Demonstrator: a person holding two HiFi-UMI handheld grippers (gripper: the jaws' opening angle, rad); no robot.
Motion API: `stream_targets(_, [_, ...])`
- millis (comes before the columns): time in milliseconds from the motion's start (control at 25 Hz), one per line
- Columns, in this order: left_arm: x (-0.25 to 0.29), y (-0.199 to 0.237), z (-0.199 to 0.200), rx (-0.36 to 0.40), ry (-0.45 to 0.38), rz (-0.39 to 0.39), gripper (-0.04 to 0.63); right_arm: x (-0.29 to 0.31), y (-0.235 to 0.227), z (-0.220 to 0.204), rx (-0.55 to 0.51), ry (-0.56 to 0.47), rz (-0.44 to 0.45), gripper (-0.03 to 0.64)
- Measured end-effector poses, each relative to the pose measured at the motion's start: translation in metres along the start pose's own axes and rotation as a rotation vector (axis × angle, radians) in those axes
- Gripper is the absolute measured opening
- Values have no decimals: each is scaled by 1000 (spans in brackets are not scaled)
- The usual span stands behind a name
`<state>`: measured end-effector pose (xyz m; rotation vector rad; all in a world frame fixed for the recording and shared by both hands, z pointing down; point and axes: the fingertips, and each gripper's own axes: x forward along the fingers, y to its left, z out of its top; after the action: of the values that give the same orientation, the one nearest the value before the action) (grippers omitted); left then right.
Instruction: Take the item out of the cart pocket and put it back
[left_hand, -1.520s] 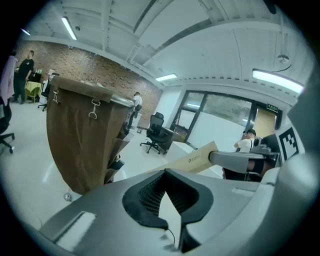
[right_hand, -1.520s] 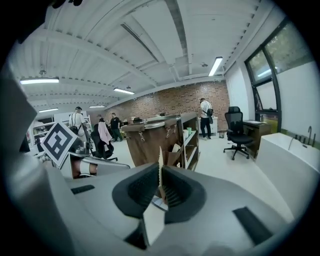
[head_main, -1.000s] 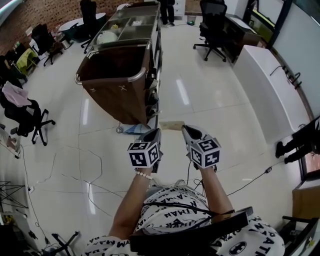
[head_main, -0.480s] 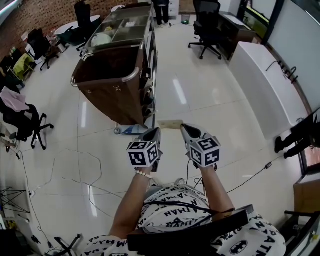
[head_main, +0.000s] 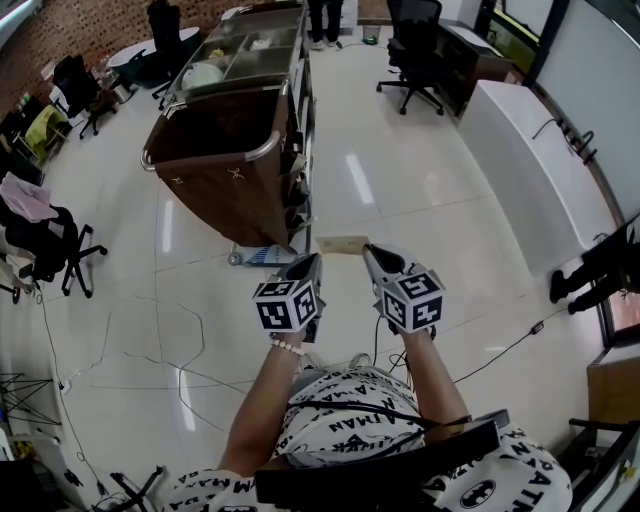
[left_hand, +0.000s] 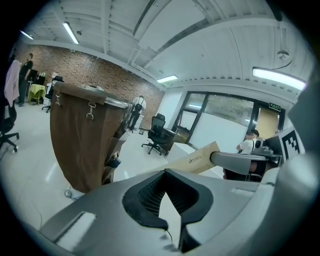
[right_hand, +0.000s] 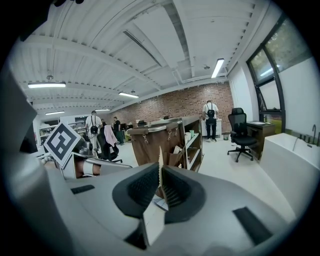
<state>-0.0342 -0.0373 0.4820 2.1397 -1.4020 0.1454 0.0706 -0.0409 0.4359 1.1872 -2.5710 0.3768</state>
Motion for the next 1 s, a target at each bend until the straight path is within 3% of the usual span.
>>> stream_targets(600, [16,37,-11,0,76,-4,3,31,-1,-6,45,20,-34,25])
stream_targets(1000, [41,64,-13,25,136,-52,3,68,-3,-19,69,46,-79,24])
